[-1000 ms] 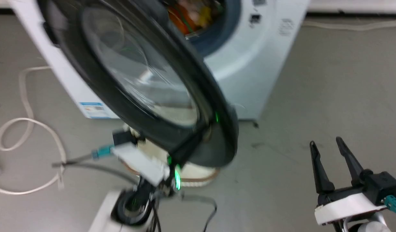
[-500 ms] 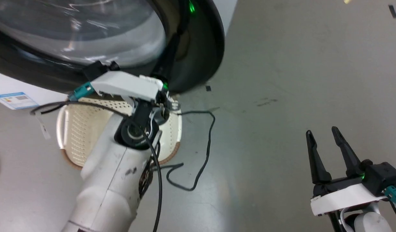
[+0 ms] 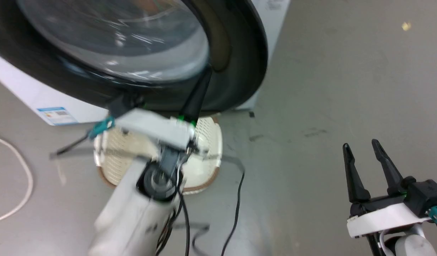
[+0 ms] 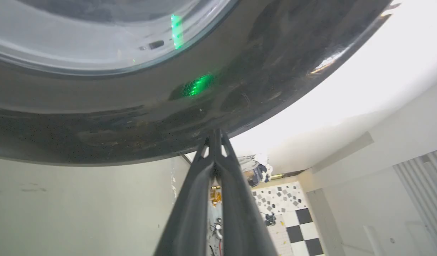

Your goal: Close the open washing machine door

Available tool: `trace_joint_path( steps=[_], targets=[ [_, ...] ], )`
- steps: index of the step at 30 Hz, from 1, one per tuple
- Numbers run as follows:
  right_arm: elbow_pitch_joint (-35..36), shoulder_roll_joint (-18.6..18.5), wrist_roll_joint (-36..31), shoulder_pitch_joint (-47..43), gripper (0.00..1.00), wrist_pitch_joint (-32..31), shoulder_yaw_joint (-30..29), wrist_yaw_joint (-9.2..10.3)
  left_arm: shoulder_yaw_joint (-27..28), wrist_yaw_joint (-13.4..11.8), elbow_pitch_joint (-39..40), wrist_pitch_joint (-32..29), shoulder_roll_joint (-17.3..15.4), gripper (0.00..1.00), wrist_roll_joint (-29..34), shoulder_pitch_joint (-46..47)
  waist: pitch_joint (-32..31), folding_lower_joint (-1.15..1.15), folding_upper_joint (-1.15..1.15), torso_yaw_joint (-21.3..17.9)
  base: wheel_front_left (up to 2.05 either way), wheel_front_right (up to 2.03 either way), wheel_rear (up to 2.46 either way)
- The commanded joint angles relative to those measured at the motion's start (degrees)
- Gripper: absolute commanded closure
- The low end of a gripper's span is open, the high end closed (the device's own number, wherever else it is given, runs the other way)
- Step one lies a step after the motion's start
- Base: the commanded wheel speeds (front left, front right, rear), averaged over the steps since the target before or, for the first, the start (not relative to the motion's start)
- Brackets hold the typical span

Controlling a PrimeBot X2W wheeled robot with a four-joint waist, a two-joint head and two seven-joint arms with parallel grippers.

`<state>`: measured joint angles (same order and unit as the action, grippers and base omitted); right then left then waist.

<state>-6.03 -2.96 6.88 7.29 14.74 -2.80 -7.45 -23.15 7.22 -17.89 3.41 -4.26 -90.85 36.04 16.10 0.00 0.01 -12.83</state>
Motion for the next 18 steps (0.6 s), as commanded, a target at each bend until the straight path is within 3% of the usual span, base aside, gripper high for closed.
trace_joint_path(
  steps=[1, 3, 4, 5, 6, 7, 8, 10, 11, 12, 13, 18],
  targets=[
    [0.7, 0.1, -0.6, -0.9, 0.00, 0.3, -0.1, -0.03, -1.0, 0.3, 2.2, 1.6, -1.9, 1.00, 2.8, -3.4, -3.6, 0.00, -0.01, 3.1, 0.00, 0.00, 0.00],
    [1.2, 0.1, -0.8, -1.9, 0.00, 0.3, -0.2, -0.03, -2.6, 0.3, 4.7, 4.9, -4.4, 1.00, 7.2, -6.9, -5.6, 0.00, -0.01, 4.6, 0.00, 0.00, 0.00],
    [1.5, 0.1, -0.8, -2.4, 0.00, 0.3, -0.2, -0.03, -3.0, 0.3, 5.5, 7.1, -5.5, 0.89, 9.2, -8.8, -6.5, 0.00, -0.01, 5.3, 0.00, 0.00, 0.00],
    [1.8, 0.1, -0.8, -3.0, 0.00, 0.3, -0.3, -0.03, -3.3, 0.3, 6.1, 8.9, -6.5, 0.29, 11.2, -10.7, -7.6, 0.00, -0.01, 6.1, 0.00, 0.00, 0.00],
    [1.8, 0.1, -0.8, -3.0, 0.00, 0.3, -0.3, -0.03, -3.3, 0.3, 6.1, 8.9, -6.5, 0.29, 11.2, -10.7, -7.6, 0.00, -0.01, 6.1, 0.00, 0.00, 0.00],
    [2.5, 0.1, -0.7, -4.1, 0.00, 0.3, -0.1, -0.03, -3.1, 0.3, 7.1, 10.8, -8.5, 0.00, 15.6, -14.4, -9.3, 0.00, -0.01, 7.4, 0.00, 0.00, 0.00],
    [2.5, 0.1, -0.7, -4.1, 0.00, 0.3, -0.1, -0.03, -3.1, 0.3, 7.1, 10.8, -8.5, 0.00, 15.6, -14.4, -9.3, 0.00, -0.01, 7.4, 0.00, 0.00, 0.00],
    [3.8, 0.1, -0.8, -5.7, 0.00, 0.3, 0.1, -0.03, 2.6, 0.3, 8.9, 11.5, -9.7, 0.00, 25.0, -19.8, -11.4, 0.00, -0.01, 9.4, 0.00, 0.00, 0.00],
    [3.8, 0.1, -0.8, -5.7, 0.00, 0.3, 0.1, -0.03, 2.6, 0.3, 8.9, 11.5, -9.7, 0.00, 25.0, -19.8, -11.4, 0.00, -0.01, 9.4, 0.00, 0.00, 0.00],
    [4.6, 0.1, -0.8, -6.4, 0.00, 0.3, 0.4, -0.03, 8.6, 0.3, 11.1, 11.5, -8.6, 0.00, 33.3, -23.6, -12.4, 0.00, -0.01, 10.5, 0.00, 0.00, 0.00],
    [4.6, 0.1, -0.8, -6.4, 0.00, 0.3, 0.4, -0.03, 8.6, 0.3, 11.1, 11.5, -8.6, 0.00, 33.3, -23.6, -12.4, 0.00, -0.01, 10.5, 0.00, 0.00, 0.00],
    [6.2, 0.1, -0.6, -8.1, 0.00, 0.3, 0.6, -0.03, 19.1, -0.3, 16.0, 11.6, -4.3, 0.00, 55.4, -31.4, -14.0, 0.00, -0.01, 13.0, 0.00, 0.00, 0.00]
  ],
)
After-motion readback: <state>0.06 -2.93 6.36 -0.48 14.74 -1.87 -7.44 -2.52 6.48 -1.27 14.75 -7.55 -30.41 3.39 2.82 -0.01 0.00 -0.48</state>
